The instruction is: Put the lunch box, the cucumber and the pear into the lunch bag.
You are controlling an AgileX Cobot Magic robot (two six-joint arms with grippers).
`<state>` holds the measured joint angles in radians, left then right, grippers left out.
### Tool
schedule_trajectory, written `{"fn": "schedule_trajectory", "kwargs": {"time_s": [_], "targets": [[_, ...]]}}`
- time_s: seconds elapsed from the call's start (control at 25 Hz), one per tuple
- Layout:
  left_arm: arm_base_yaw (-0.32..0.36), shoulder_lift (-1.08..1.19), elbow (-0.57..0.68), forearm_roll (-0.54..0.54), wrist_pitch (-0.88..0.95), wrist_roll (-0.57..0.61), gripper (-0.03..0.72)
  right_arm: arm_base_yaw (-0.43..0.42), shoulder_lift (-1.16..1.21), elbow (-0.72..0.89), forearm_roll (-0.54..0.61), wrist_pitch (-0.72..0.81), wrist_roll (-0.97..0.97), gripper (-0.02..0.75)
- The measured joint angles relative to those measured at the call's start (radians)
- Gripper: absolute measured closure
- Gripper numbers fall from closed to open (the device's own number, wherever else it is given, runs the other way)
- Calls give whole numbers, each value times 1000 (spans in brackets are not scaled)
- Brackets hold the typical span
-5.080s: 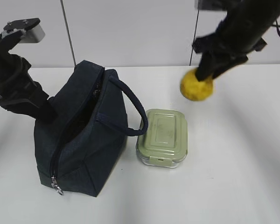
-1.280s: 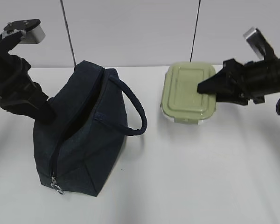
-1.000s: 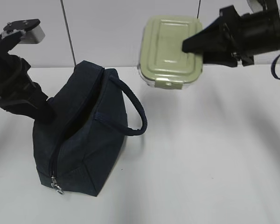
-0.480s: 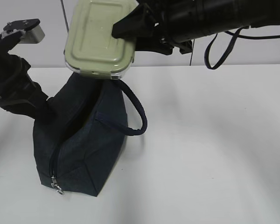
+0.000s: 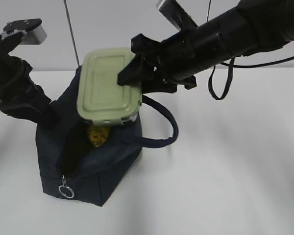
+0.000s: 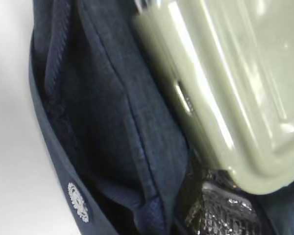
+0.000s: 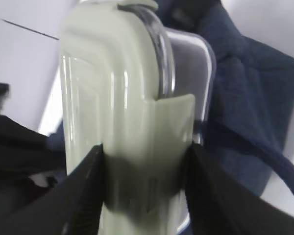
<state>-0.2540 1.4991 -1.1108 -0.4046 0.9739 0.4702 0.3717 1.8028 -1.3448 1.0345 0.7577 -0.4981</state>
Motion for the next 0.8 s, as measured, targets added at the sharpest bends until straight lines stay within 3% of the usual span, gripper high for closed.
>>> {"fn": "schedule_trajectory", "kwargs": {"time_s": [0.12, 0.44, 0.8], "targets": [[0, 0, 0, -4, -4, 0, 685, 2, 0, 0, -120, 20, 97, 391], [0, 0, 0, -7, -9, 0, 685, 9, 47, -11, -184, 20, 173, 391], [0, 0, 0, -14, -11, 0, 685, 108, 102, -27, -81, -38, 147, 391]]}}
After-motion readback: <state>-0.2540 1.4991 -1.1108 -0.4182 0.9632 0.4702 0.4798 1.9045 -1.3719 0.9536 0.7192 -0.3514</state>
